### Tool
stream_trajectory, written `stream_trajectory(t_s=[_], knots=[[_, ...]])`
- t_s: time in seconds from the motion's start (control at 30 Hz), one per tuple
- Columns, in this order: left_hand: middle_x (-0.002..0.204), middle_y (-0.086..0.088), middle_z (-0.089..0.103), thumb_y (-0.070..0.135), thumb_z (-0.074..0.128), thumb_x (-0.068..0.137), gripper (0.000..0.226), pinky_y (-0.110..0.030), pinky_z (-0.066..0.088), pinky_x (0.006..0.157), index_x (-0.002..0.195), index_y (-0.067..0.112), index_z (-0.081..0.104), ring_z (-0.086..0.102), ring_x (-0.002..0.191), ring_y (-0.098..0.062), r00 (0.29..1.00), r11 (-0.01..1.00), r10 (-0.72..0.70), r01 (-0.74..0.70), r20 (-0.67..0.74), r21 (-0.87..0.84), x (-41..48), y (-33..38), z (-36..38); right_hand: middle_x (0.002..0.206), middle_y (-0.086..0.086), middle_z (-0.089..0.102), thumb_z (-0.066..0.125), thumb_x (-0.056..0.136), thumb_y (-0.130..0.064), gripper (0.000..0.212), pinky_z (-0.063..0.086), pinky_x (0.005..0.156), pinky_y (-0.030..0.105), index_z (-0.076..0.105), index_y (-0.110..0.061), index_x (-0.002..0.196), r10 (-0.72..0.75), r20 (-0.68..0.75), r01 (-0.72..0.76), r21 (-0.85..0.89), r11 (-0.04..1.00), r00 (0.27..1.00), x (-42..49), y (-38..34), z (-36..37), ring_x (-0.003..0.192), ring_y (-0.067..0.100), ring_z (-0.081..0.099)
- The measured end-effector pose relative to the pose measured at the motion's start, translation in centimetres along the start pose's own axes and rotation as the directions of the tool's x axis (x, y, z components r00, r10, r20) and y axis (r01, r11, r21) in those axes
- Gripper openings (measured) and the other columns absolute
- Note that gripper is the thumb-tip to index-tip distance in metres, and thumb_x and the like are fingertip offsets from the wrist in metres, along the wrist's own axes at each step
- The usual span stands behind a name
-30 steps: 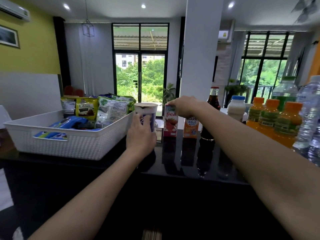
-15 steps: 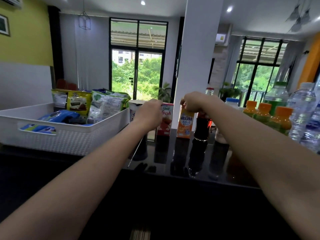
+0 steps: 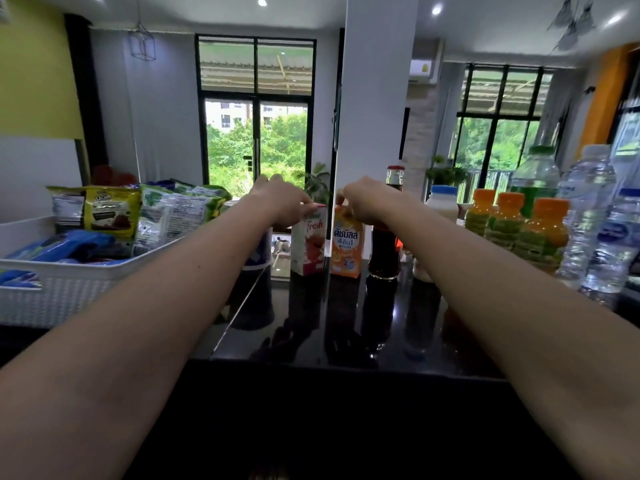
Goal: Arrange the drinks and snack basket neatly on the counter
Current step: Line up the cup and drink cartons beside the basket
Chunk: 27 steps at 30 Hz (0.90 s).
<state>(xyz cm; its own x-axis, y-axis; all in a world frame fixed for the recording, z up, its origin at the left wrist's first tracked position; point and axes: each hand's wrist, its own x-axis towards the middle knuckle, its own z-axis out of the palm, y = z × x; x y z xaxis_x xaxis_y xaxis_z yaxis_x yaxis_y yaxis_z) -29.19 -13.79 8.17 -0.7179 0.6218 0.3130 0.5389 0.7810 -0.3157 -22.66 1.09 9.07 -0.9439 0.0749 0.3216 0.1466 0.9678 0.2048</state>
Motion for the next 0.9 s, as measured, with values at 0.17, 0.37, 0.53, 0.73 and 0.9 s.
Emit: stream_trajectory(t_s=[0.17, 0.37, 0.53, 0.73, 0.9], knots=[[0.083, -0.004, 0.06, 0.069, 0.03, 0.087, 0.069, -0.036, 0.037, 0.082, 0.096, 0.009, 0.062, 0.055, 0.085, -0.024, 0.997, 0.986, -0.046, 0.055, -0.063, 0.157, -0.7, 1.4, -1.3, 0.122, 0.012, 0.061, 0.047, 0.099, -0.031, 0.035, 0.045, 0.085, 0.034, 0.059, -0.013, 0.127, -0.011, -0.022, 0.011, 0.004, 1.0, 1.0, -0.1, -0.1, 0.0, 0.109, 0.027, 0.058], [0.143, -0.012, 0.041, 0.017, 0.063, 0.089, 0.07, -0.043, 0.036, 0.103, 0.148, 0.025, 0.026, 0.04, 0.131, -0.031, 0.978, 0.968, 0.111, -0.067, 0.174, -0.244, -0.4, 0.7, -1.9, 0.139, 0.002, 0.048, 0.062, 0.085, -0.002, 0.067, 0.04, 0.086, 0.03, 0.042, -0.027, 0.144, -0.083, 0.221, 0.064, 0.09, 0.994, 0.972, -1.3, 0.6, -2.2, 0.124, 0.025, 0.047], [0.14, -0.008, 0.045, 0.0, 0.058, 0.088, 0.069, -0.033, 0.041, 0.093, 0.146, 0.026, 0.029, 0.046, 0.124, -0.027, 0.968, 0.972, 0.156, -0.115, 0.196, -0.204, -0.7, 0.8, -1.7, 0.131, 0.005, 0.056, 0.061, 0.087, -0.005, 0.063, 0.044, 0.091, 0.034, 0.042, -0.027, 0.143, -0.105, 0.132, 0.114, -0.063, 0.991, 0.986, -1.2, 0.5, -1.1, 0.117, 0.026, 0.052], [0.131, -0.009, 0.054, 0.039, 0.05, 0.095, 0.045, -0.038, 0.035, 0.095, 0.137, 0.025, 0.044, 0.044, 0.121, -0.029, 0.99, 1.0, 0.013, -0.015, 0.138, 0.013, -0.8, 0.7, -1.2, 0.109, 0.007, 0.062, 0.059, 0.091, -0.035, 0.045, 0.042, 0.083, 0.031, 0.055, -0.01, 0.129, -0.078, 0.128, 0.083, -0.031, 0.996, 0.989, -0.7, 0.0, -0.8, 0.098, 0.022, 0.056], [0.139, -0.014, 0.045, 0.036, 0.05, 0.097, 0.043, -0.046, 0.027, 0.107, 0.138, 0.026, 0.041, 0.033, 0.132, -0.033, 0.992, 0.983, -0.124, 0.121, 0.013, 0.141, -0.7, 1.8, 0.3, 0.117, 0.015, 0.057, 0.05, 0.095, -0.044, 0.047, 0.045, 0.076, 0.033, 0.055, -0.01, 0.127, -0.01, 0.009, 0.011, -0.065, 0.998, 1.0, -0.7, -1.4, 0.6, 0.103, 0.029, 0.059]])
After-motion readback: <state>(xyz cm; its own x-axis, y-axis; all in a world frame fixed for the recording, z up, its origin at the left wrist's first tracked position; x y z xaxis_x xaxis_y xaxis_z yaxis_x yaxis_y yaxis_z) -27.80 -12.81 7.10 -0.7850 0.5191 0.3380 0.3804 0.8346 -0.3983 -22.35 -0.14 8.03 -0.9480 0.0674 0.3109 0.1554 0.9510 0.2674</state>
